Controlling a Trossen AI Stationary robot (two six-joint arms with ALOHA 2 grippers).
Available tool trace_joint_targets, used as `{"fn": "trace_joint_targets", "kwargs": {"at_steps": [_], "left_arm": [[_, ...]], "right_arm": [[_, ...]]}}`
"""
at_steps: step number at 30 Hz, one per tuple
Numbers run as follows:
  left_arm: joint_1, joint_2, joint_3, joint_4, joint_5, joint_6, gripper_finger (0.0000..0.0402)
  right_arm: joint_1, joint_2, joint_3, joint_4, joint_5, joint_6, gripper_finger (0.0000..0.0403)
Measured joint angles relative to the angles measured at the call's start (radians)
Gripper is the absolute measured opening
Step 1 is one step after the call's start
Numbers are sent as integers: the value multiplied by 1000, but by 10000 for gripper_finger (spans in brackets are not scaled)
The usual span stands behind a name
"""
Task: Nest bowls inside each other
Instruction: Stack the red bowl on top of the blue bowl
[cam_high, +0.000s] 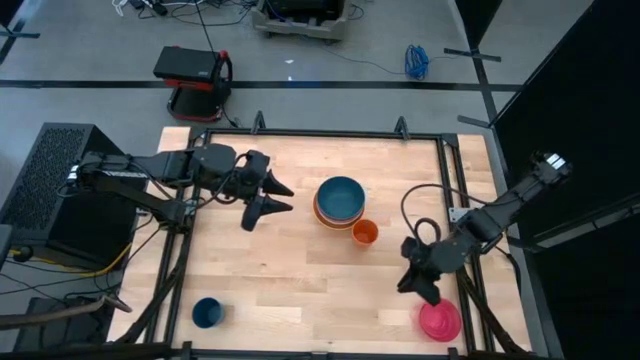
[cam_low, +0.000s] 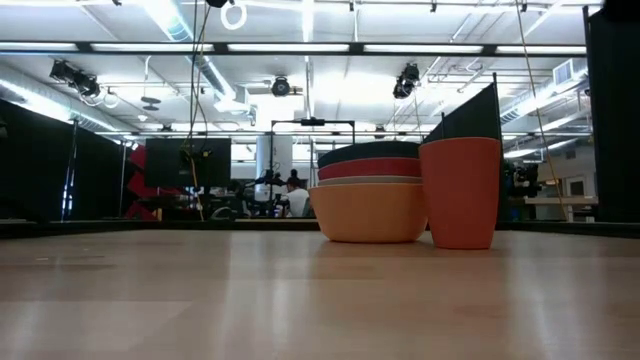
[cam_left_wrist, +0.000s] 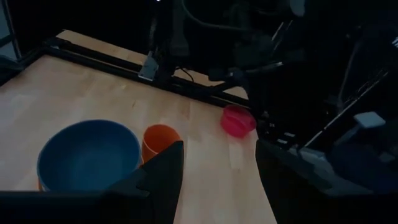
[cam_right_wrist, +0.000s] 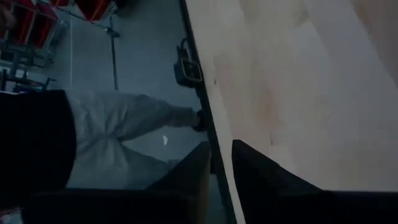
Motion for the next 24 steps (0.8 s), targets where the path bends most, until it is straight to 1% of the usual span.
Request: {"fn": "trace_joint_targets", "kwargs": {"at_steps": [2, 5, 22, 24], "left_arm": [[0, 0, 0, 4, -6, -6, 188], [0, 0, 0, 4, -32, -23, 188], [0, 0, 0, 8, -151, -82, 188], [0, 0, 0, 9, -159, -85, 188]], "right_arm": [[19, -33, -32, -3, -10, 31, 69], [42, -62, -49, -59, -48, 50, 82], [93, -54, -51, -420, -296, -81, 140], [94, -43, -55, -428, -297, -105, 151]]}}
